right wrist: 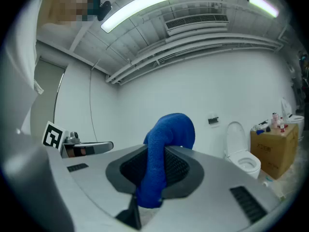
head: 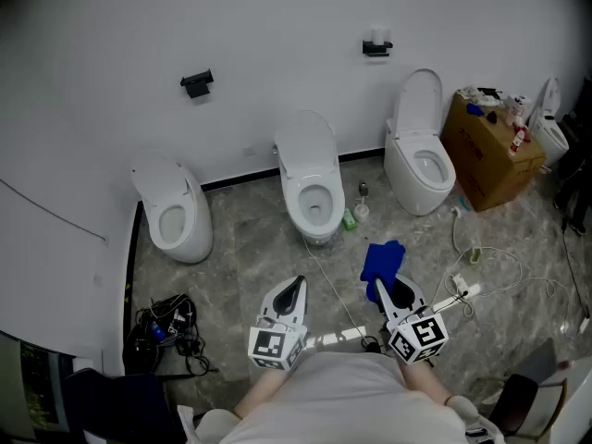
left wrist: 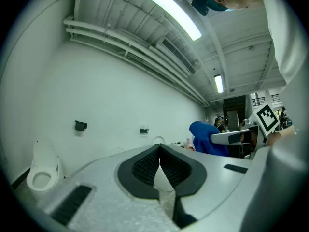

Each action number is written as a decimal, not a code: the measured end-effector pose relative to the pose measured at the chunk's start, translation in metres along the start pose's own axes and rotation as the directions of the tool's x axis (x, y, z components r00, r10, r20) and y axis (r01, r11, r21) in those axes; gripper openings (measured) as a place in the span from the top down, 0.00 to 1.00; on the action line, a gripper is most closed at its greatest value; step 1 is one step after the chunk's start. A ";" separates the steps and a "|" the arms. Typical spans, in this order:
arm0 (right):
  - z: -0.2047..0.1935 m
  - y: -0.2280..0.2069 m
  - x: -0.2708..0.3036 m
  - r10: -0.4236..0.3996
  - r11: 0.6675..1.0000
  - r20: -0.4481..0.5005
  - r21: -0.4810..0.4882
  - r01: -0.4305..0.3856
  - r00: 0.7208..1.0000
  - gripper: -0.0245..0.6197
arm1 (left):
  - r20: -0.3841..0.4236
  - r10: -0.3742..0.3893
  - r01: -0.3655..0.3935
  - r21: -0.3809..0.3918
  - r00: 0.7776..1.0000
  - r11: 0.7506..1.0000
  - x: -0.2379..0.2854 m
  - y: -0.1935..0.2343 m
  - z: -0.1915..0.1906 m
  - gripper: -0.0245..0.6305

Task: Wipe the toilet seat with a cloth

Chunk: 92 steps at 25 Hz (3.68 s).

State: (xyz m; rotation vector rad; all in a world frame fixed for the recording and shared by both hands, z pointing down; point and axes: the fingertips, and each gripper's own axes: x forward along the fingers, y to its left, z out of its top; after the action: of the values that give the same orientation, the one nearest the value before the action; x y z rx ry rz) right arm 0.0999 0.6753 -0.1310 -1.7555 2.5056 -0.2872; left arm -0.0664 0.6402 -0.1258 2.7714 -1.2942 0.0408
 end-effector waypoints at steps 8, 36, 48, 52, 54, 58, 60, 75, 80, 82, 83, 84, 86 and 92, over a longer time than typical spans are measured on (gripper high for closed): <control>-0.002 0.003 -0.002 -0.006 1.000 0.003 0.002 0.006 1.000 0.86 | 0.004 0.001 -0.001 -0.001 1.000 1.000 -0.005 0.003 0.001 0.95; 0.003 0.037 0.010 -0.010 1.000 0.035 -0.003 0.010 0.999 0.86 | 0.065 -0.004 0.007 -0.036 0.998 0.999 -0.025 0.030 0.014 0.95; -0.001 0.006 0.051 0.019 1.000 0.037 0.016 -0.020 0.999 0.86 | 0.052 0.023 -0.021 -0.050 0.998 0.999 0.009 0.049 0.009 0.95; -0.003 -0.020 0.087 0.042 0.999 0.028 0.025 -0.042 0.999 0.86 | 0.040 0.053 -0.051 -0.048 0.998 0.998 0.039 0.066 0.006 0.95; -0.002 -0.038 0.110 0.055 0.998 0.020 0.031 -0.056 0.998 0.86 | 0.027 0.072 -0.071 -0.046 0.997 0.996 0.062 0.075 0.006 0.95; -0.003 -0.086 0.156 0.089 0.995 -0.020 0.037 -0.088 0.996 0.86 | 0.018 0.110 -0.110 -0.022 0.994 0.994 0.114 0.090 0.013 0.95; -0.002 -0.111 0.176 0.110 0.993 -0.035 0.039 -0.109 0.993 0.86 | 0.024 0.132 -0.132 -0.006 0.991 0.991 0.140 0.096 0.017 0.95; 0.005 -0.221 0.297 0.199 0.979 -0.065 0.061 -0.195 0.978 0.86 | -0.017 0.167 -0.166 0.025 0.986 0.986 0.286 0.137 0.017 0.95; -0.003 -0.220 0.344 0.166 0.985 -0.082 0.067 -0.160 0.983 0.86 | -0.032 0.129 -0.129 0.009 0.991 0.992 0.320 0.187 0.007 0.95; -0.007 -0.220 0.368 0.149 0.987 -0.089 0.069 -0.143 0.985 0.86 | -0.043 0.106 -0.106 -0.003 0.993 0.994 0.337 0.213 0.000 0.95; -0.008 -0.219 0.381 0.142 0.988 -0.090 0.072 -0.136 0.986 0.86 | -0.048 0.091 -0.091 -0.004 0.995 0.996 0.346 0.226 -0.003 0.95; -0.009 -0.217 0.393 0.136 0.989 -0.091 0.074 -0.129 0.987 0.86 | -0.052 0.072 -0.072 -0.001 0.996 0.997 0.355 0.239 -0.004 0.95; -0.010 -0.215 0.420 0.120 0.991 -0.093 0.073 -0.113 0.988 0.86 | -0.057 0.029 -0.028 0.009 0.998 1.000 0.376 0.264 -0.004 0.95; -0.018 -0.217 0.495 0.033 0.999 -0.117 0.047 -0.027 0.993 0.86 | -0.061 -0.071 0.073 0.017 0.996 0.997 0.428 0.338 -0.005 0.95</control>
State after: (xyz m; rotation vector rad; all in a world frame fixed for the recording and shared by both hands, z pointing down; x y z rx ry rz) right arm 0.1262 0.1423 -0.0465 -1.7312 2.5806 -0.4548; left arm -0.0501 0.0977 -0.0740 2.8073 -1.1856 0.1317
